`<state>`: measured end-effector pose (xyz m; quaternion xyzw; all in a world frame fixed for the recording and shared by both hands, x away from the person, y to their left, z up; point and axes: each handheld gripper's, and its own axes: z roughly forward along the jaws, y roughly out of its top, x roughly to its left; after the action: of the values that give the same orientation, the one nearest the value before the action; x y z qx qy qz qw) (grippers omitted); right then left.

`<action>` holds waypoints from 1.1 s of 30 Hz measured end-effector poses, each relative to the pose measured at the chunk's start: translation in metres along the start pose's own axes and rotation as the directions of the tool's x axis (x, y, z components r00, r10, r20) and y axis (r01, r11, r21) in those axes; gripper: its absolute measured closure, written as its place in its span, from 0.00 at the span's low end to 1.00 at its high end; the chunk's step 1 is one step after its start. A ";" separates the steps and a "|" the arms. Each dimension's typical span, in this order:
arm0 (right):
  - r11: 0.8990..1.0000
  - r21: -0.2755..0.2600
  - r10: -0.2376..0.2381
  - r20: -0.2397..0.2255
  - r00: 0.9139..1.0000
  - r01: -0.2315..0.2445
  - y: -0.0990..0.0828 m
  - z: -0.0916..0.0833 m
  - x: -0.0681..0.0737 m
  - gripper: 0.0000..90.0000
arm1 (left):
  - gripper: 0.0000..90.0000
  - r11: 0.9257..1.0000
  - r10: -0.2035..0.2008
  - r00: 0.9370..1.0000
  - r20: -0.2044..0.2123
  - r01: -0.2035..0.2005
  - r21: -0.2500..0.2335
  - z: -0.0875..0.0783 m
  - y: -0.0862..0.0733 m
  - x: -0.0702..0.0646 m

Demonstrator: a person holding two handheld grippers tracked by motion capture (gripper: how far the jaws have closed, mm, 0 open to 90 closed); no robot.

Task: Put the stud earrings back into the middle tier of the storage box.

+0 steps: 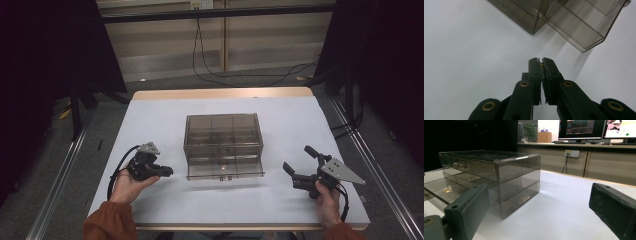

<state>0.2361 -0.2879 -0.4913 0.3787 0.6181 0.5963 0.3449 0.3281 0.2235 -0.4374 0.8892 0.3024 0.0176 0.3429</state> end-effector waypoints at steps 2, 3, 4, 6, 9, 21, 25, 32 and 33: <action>1.000 0.000 -0.001 0.001 1.000 0.001 0.000 0.000 0.000 0.03 | 0.96 0.999 -0.014 1.000 0.008 0.014 -0.049 -0.005 -0.002 -0.001; 1.000 0.000 -0.001 0.001 1.000 0.001 0.000 0.000 0.000 0.03 | 0.96 0.998 -0.017 1.000 0.005 0.018 -0.065 -0.006 -0.003 -0.002; 1.000 -0.001 0.000 0.000 1.000 0.000 0.000 0.000 0.000 0.03 | 0.96 0.997 -0.018 1.000 0.002 0.018 -0.077 -0.008 -0.004 -0.003; 1.000 0.000 0.000 0.001 1.000 0.000 0.000 0.000 0.000 0.03 | 0.96 0.995 -0.022 1.000 -0.005 0.021 -0.101 -0.011 -0.006 -0.004; 1.000 0.000 -0.001 0.001 1.000 0.001 0.000 0.000 0.000 0.03 | 0.96 0.989 -0.032 0.999 -0.004 0.031 -0.144 -0.016 -0.007 -0.006; 1.000 -0.002 0.001 0.003 1.000 -0.001 0.000 0.000 0.000 0.03 | 0.96 0.977 -0.010 1.000 0.024 0.015 -0.211 -0.024 0.005 -0.020; 1.000 -0.001 0.000 0.001 1.000 0.000 0.000 0.000 0.000 0.03 | 0.96 0.976 0.025 0.999 0.023 -0.020 -0.215 -0.022 0.013 -0.028; 1.000 -0.001 0.000 0.001 1.000 0.000 0.000 0.000 0.000 0.03 | 0.96 0.978 0.067 0.997 0.042 -0.057 -0.202 -0.014 0.030 -0.038; 1.000 0.000 0.000 0.001 1.000 0.000 0.000 0.000 0.000 0.03 | 0.96 0.978 0.077 0.996 0.037 -0.068 -0.196 -0.013 0.033 -0.039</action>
<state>0.2361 -0.2879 -0.4913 0.3791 0.6179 0.5962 0.3451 0.3106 0.1911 -0.4000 0.8620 0.2587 0.0398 0.4341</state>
